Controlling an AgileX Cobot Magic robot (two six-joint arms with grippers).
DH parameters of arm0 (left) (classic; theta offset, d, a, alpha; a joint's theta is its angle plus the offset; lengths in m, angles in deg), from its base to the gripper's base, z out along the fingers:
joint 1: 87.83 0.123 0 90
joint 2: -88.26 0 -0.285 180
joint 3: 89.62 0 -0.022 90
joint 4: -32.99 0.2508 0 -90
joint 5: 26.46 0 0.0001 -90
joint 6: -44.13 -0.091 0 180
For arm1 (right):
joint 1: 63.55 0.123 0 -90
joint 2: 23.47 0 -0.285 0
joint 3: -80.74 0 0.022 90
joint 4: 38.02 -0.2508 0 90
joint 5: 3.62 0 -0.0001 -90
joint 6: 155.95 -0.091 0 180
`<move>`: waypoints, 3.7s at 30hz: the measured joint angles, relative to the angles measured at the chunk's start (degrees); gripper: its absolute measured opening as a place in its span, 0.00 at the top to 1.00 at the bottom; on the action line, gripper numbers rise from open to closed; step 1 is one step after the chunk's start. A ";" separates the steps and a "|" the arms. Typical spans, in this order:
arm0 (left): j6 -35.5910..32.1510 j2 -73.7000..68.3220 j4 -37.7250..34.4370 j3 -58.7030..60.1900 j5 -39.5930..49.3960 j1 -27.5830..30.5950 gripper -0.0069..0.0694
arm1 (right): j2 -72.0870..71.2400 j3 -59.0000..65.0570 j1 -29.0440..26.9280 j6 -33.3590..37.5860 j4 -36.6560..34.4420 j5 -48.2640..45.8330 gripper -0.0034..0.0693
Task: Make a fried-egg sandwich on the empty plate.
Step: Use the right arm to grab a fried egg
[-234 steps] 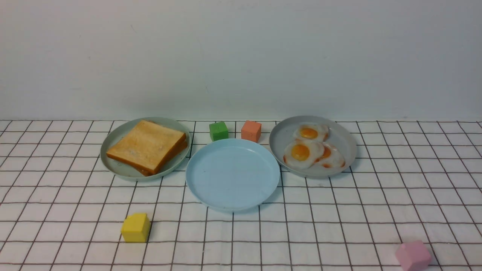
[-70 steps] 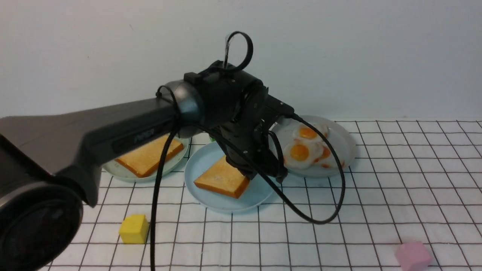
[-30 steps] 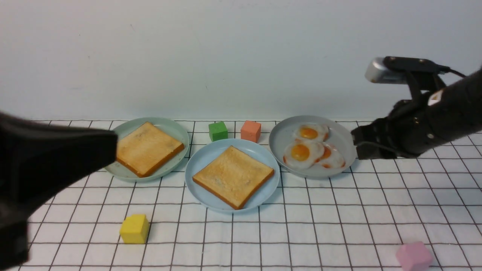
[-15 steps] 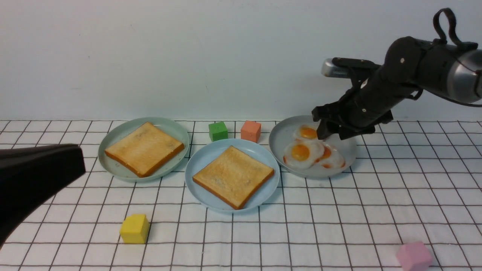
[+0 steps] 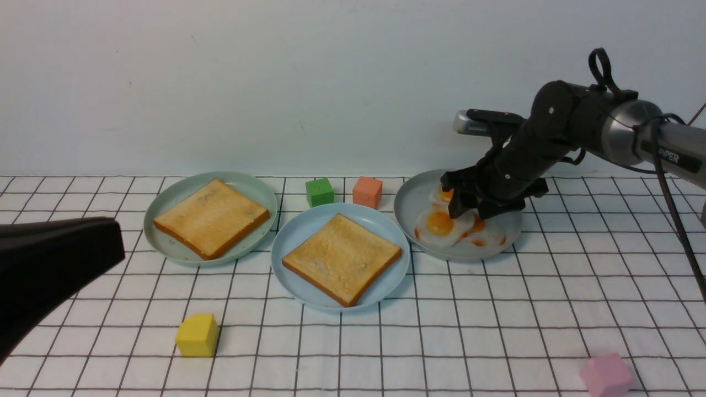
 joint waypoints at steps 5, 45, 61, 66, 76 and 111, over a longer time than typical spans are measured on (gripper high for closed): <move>0.00 0.00 0.00 0.00 0.00 0.00 0.93 | 0.20 -0.06 0.04 1.17 -0.26 0.67 0.37; 0.17 0.00 0.00 0.00 0.00 0.00 0.93 | -1.47 -0.60 0.48 5.34 -1.94 2.99 0.89; 0.17 0.00 0.34 0.00 1.76 0.00 0.92 | -4.66 -0.60 0.48 5.61 -2.66 -2.77 0.90; 0.17 0.00 0.47 0.00 1.96 0.00 0.92 | -5.61 -0.60 0.48 5.82 -2.78 -3.33 0.91; 0.17 0.00 0.89 0.00 2.33 0.00 0.91 | -7.81 -0.60 0.30 7.10 -2.84 -3.57 0.97; 0.17 0.00 1.09 0.00 3.89 0.00 0.90 | -0.96 -0.60 -0.62 7.25 1.77 7.22 0.96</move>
